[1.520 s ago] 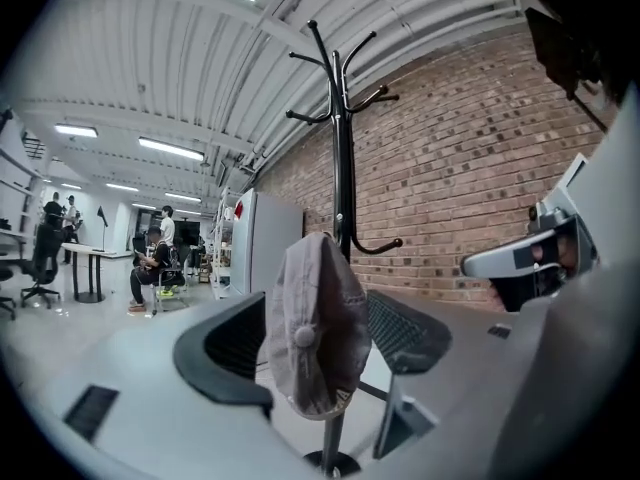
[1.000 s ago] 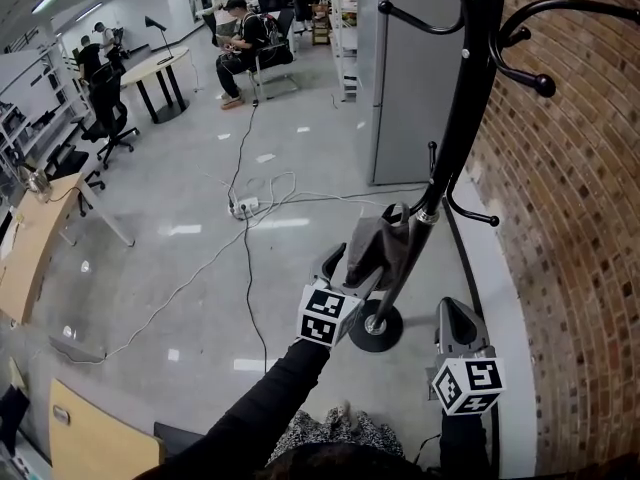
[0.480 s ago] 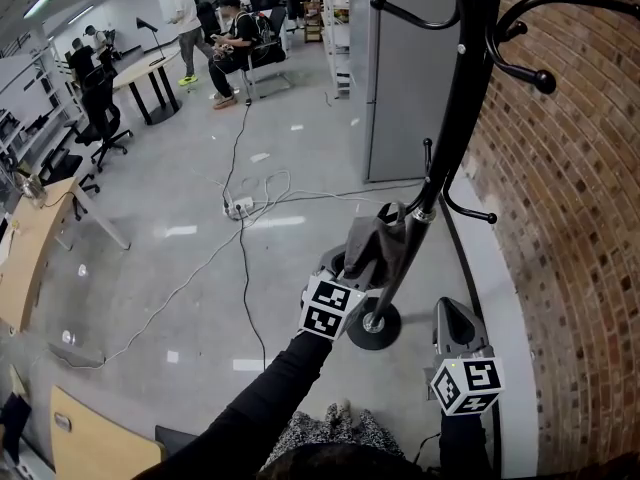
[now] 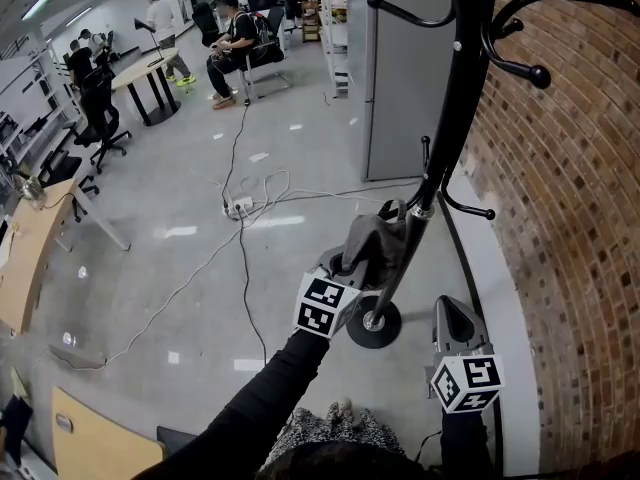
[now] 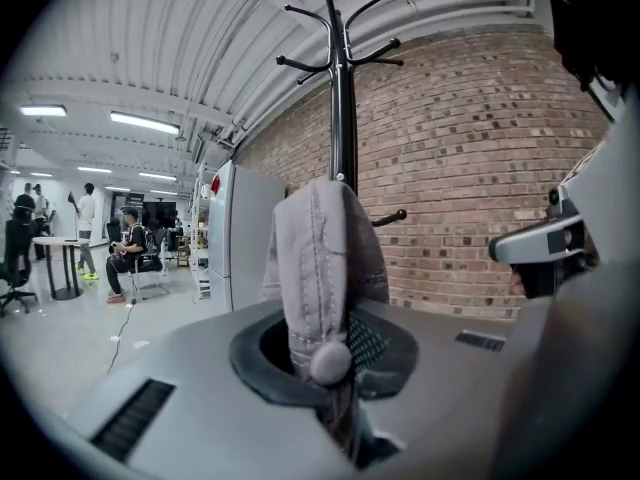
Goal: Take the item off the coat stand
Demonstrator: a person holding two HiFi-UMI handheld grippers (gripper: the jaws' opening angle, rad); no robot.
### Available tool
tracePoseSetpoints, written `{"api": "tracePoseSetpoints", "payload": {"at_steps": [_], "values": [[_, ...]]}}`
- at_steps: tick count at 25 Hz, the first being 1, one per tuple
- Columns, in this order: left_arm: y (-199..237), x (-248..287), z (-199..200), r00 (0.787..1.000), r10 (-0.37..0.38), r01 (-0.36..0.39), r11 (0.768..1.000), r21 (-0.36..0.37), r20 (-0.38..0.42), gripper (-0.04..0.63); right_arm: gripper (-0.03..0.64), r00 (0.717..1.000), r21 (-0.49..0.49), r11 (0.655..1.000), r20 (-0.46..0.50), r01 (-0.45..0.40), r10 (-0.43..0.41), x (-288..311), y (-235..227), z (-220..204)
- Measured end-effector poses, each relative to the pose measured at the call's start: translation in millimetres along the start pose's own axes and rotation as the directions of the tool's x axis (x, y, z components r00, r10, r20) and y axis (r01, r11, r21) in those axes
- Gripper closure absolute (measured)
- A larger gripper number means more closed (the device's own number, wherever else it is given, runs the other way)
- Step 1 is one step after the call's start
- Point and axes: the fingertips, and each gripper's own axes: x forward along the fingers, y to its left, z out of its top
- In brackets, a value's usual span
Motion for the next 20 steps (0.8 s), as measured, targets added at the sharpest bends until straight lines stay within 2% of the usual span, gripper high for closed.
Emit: {"api": "tracePoseSetpoints", "payload": {"at_steps": [11,20], "values": [[3.5,-17.0,16.9,0.999,0.035,-0.034,0.999,-0.012,0.037,0.573,0.617,1.000,0.002,1.000,0.012,-0.014,0.014,-4.7,4.3,5.5],[8.9,-46.7,38.2,0.995,0.064,-0.065,0.998,0.012,0.080,0.574,0.617,0.999,-0.006,1.000,0.028,-0.023,0.023,-13.4,11.8,11.5]]}}
